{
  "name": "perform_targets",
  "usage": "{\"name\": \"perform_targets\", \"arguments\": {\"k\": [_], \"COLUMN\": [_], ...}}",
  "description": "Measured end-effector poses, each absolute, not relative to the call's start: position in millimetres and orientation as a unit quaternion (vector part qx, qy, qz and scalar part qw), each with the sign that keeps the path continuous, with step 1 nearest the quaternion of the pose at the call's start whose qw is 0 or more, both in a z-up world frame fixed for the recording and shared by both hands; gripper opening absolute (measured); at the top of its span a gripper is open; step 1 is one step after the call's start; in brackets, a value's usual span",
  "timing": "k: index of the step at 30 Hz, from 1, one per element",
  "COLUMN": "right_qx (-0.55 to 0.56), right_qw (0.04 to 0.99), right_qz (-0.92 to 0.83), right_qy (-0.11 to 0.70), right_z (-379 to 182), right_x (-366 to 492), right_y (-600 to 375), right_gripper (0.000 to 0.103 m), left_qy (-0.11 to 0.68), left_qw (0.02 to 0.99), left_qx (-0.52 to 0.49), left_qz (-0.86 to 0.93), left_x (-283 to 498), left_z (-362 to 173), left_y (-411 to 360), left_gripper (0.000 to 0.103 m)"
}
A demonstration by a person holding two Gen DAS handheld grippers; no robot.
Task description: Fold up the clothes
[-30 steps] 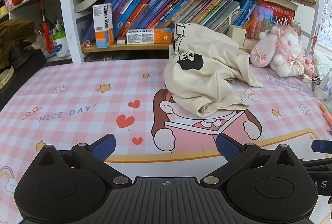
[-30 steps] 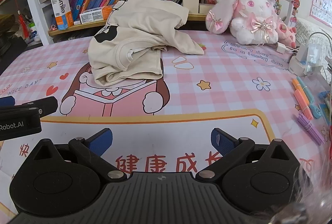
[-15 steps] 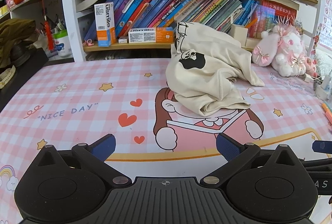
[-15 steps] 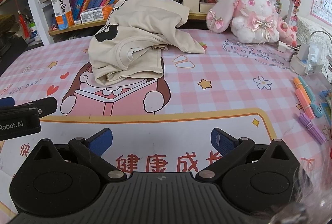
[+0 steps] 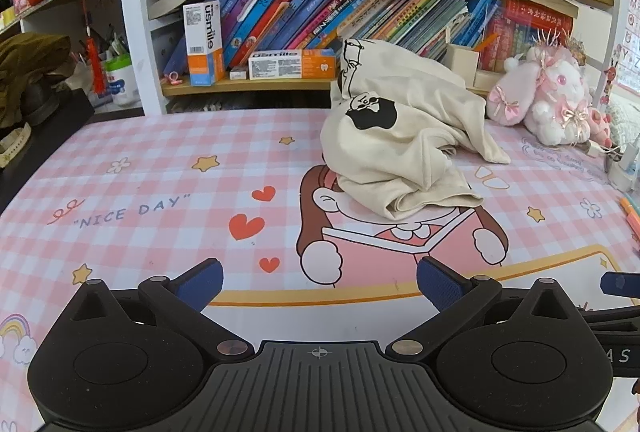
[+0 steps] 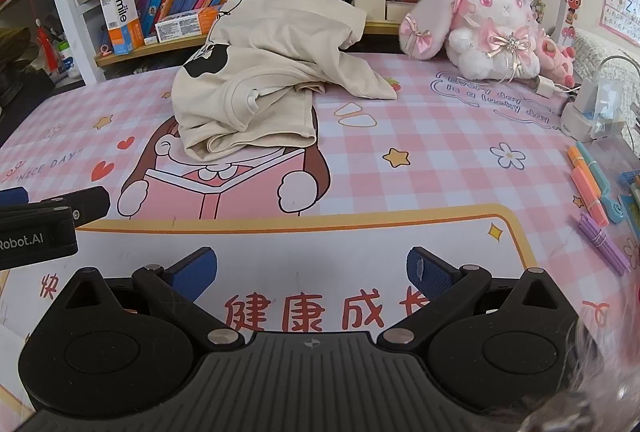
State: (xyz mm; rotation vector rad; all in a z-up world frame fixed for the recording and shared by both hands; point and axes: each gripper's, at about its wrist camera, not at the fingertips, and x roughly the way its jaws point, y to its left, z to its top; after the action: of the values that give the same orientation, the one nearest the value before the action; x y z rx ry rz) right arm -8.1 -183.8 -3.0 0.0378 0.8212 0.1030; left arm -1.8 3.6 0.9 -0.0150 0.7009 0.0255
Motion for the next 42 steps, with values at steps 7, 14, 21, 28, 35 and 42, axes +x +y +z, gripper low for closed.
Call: {"name": "perform_targets", "arguments": {"k": [7, 14, 21, 28, 35, 42], "right_qx": [0.020, 0.026, 0.030, 0.034, 0.039, 0.052], "right_qw": [0.915, 0.912, 0.909, 0.905, 0.899, 0.901], "right_qz": [0.053, 0.053, 0.059, 0.077, 0.090, 0.098], "right_qy": [0.400, 0.407, 0.411, 0.417, 0.427, 0.418], "right_z": [-3.7, -5.5, -8.2, -13.6, -21.1, -26.7], "right_x": [-8.8, -8.7, -7.5, -6.3, -5.7, -4.4], "right_y": [-184.3, -185.4, -186.2, -186.6, -194.5, -213.4], "right_gripper": [0.102, 0.102, 0.102, 0.102, 0.102, 0.102], "left_qy": [0.345, 0.347, 0.350, 0.358, 0.359, 0.342], "left_qw": [0.939, 0.938, 0.937, 0.934, 0.933, 0.940], "left_qx": [-0.002, 0.004, 0.005, 0.006, 0.011, 0.018], "left_qz": [0.013, 0.013, 0.006, 0.007, -0.006, 0.009], "left_x": [-3.1, -3.7, -4.5, -6.6, -9.5, -12.2], "left_z": [1.1, 0.7, 1.7, 0.2, -3.0, -5.1], "left_y": [1.3, -1.1, -3.9, -8.1, -21.7, -35.2], "left_gripper": [0.103, 0.103, 0.103, 0.103, 0.103, 0.103]}}
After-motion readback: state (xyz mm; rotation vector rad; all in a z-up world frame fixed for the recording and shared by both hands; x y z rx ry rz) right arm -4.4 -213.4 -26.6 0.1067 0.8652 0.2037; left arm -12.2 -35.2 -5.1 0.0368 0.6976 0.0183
